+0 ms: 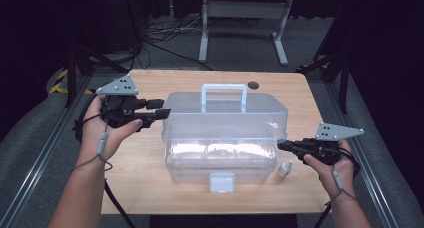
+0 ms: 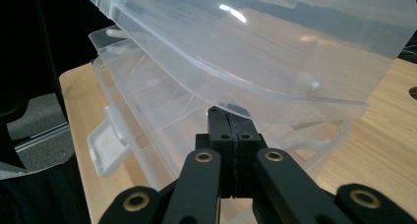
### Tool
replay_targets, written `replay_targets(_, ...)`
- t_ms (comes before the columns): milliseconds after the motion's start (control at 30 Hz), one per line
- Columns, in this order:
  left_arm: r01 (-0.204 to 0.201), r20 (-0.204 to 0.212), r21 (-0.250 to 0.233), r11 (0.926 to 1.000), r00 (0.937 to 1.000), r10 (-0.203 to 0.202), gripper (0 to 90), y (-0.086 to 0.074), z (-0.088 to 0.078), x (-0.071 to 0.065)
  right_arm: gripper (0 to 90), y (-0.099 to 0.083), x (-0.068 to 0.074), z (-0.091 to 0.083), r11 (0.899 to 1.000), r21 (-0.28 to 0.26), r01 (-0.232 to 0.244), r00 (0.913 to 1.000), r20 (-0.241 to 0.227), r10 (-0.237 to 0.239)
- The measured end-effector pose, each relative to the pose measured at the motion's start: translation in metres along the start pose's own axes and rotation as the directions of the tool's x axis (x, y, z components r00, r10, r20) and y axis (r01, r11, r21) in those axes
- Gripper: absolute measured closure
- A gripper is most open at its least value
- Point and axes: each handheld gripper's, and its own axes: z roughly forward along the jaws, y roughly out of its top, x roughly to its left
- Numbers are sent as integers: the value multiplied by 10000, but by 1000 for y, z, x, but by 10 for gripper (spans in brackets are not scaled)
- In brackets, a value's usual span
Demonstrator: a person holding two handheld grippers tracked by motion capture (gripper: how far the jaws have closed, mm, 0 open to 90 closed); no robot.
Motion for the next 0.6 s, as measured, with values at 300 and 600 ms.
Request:
replay_targets(300, 234, -57, -617, 9978, 9997, -238, 689, -29, -23, -3, 900, 2, 0, 0, 9997, -257, -33, 9997, 245, 39)
replay_targets(600, 429, -207, -1090, 9931, 9988, -454, 899, -62, -34, -13, 900, 3, 0, 2, 9993, -379, -40, 9992, 398, 55)
